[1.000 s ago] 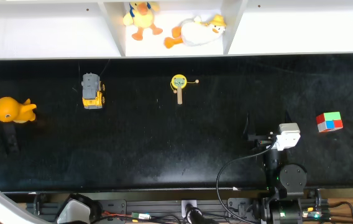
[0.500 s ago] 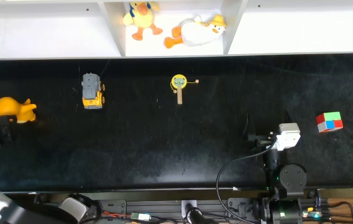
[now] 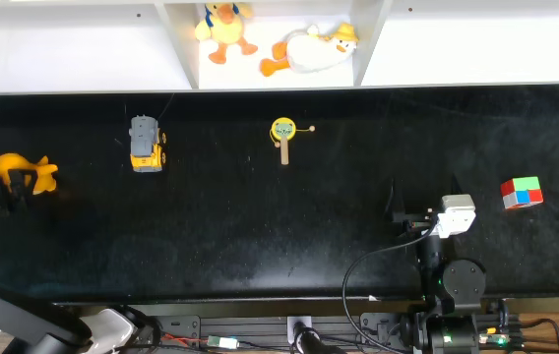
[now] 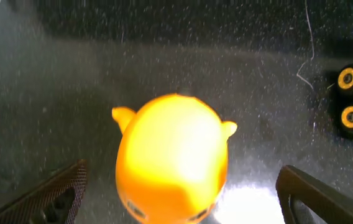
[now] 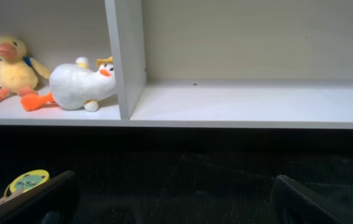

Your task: Store Toys

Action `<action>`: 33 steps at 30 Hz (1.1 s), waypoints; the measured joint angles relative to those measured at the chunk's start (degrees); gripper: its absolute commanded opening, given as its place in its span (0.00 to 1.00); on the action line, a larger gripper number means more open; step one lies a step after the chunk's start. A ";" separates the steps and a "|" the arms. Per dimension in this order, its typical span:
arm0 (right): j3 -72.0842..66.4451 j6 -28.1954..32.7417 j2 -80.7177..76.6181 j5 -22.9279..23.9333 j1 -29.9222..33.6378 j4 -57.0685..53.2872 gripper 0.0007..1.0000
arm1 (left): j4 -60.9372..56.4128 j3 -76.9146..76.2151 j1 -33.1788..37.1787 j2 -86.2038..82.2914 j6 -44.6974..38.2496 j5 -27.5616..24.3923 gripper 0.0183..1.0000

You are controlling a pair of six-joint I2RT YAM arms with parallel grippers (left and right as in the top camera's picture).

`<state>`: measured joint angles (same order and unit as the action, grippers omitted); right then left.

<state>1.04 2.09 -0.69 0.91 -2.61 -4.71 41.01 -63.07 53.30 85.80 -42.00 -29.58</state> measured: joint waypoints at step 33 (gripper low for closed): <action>0.00 0.00 0.00 -0.02 0.00 0.00 0.99 | -0.72 0.00 -0.83 3.06 0.09 5.01 0.58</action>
<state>1.04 2.09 -0.69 0.89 -2.61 -4.71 40.29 -63.07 52.47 88.86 -41.91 -24.58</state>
